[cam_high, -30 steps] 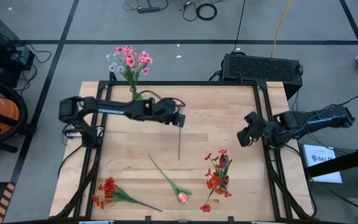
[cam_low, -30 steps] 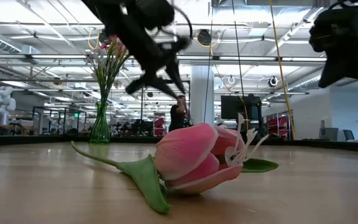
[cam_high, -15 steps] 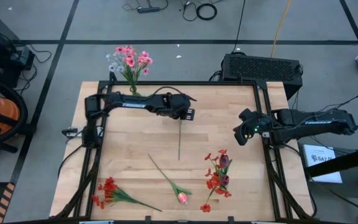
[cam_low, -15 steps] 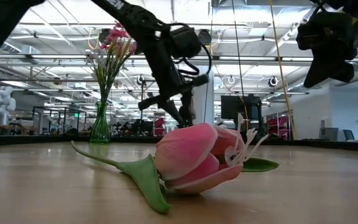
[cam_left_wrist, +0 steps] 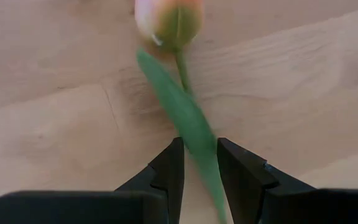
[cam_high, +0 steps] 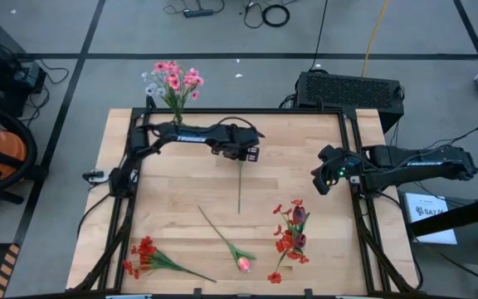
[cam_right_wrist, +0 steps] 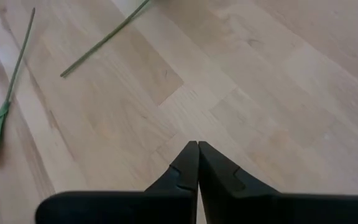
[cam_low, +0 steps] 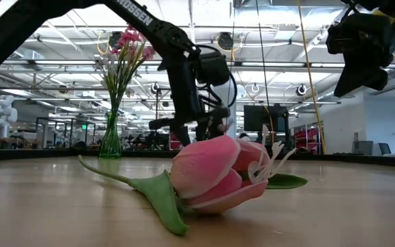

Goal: Sort flowers into vase by color
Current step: Put the top pink tulip into the green vase

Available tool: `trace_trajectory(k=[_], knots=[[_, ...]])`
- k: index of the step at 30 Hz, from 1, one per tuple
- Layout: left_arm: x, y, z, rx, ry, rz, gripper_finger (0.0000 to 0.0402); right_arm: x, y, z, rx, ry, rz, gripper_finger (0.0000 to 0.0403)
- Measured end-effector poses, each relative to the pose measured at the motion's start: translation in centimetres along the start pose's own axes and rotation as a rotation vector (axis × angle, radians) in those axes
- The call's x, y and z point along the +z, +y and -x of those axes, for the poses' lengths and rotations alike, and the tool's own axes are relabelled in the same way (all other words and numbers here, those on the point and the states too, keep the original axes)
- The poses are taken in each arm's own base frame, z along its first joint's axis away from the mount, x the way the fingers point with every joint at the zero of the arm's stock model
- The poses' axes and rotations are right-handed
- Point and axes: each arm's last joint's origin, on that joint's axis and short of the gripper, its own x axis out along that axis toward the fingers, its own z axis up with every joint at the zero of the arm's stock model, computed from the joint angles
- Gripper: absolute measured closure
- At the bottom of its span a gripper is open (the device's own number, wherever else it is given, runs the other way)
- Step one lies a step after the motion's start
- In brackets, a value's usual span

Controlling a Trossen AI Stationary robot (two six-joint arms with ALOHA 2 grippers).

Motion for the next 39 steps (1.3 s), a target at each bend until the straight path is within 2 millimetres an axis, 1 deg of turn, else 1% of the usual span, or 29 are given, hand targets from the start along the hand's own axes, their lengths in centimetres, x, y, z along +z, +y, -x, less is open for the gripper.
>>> trace_trajectory(k=[3, 5, 7, 9, 11, 13, 16, 19, 22, 25, 28, 32, 35, 39], knots=[[-0.3, 0.0, -1.4, 0.01, 0.026, -0.004, 0.0299, 0.0, 0.0, 0.0, 0.0, -0.003, 0.003, 0.0402], [-0.4, 0.0, -1.7, 0.012, 0.038, -0.005, 0.03, 0.1, 0.1, 0.0, 0.004, -0.013, 0.001, 0.0402], [-0.5, -0.1, -1.9, 0.002, 0.061, -0.012, 0.031, 0.3, 0.2, 0.0, 0.009, -0.034, -0.002, 0.0402], [-0.8, -0.3, -1.7, -0.001, 0.059, -0.043, 0.0334, 0.5, 0.3, 0.0, 0.006, -0.065, -0.006, 0.0402], [-1.1, -0.5, -1.2, -0.01, 0.049, -0.086, 0.0372, 0.7, 0.3, 0.0, -0.003, -0.103, -0.011, 0.0402], [-1.4, -0.7, -0.2, -0.024, 0.046, -0.119, 0.0389, 1.0, 0.4, 0.1, -0.011, -0.146, -0.018, 0.0402], [-1.6, -1.3, 2.4, -0.081, 0.005, -0.182, 0.039, 1.4, 0.6, 0.1, -0.025, -0.21, -0.03, 0.0402], [-1.3, -1.6, 5.3, -0.122, -0.073, -0.225, 0.0391, 1.9, 0.8, 0.3, -0.02, -0.282, -0.032, 0.0402], [-1.2, -1.9, 9.0, -0.184, -0.186, -0.262, 0.0391, 2.7, 1.4, 0.5, 0.04, -0.355, 0.026, 0.0402], [-1.2, -1.8, 13.0, -0.256, -0.294, -0.287, 0.0392, 4.0, 2.4, 1.2, 0.155, -0.47, 0.054, 0.0402], [-1.3, -1.1, 16.9, -0.28, -0.417, -0.309, 0.0392, 6.0, 3.4, 2.8, 0.241, -0.577, 0.086, 0.0402], [-1.7, 0.3, 21.9, -0.319, -0.548, -0.35, 0.0393, 9.1, 4.9, 4.2, 0.242, -0.564, 0.155, 0.0402], [-2.1, 1.5, 24.7, -0.332, -0.623, -0.389, 0.0393, 11.7, 6.5, 4.1, 0.195, -0.501, 0.215, 0.0402], [-2.9, 3.6, 27.9, -0.322, -0.713, -0.408, 0.0393, 14.8, 8.7, 2.8, 0.128, -0.422, 0.307, 0.0402]])
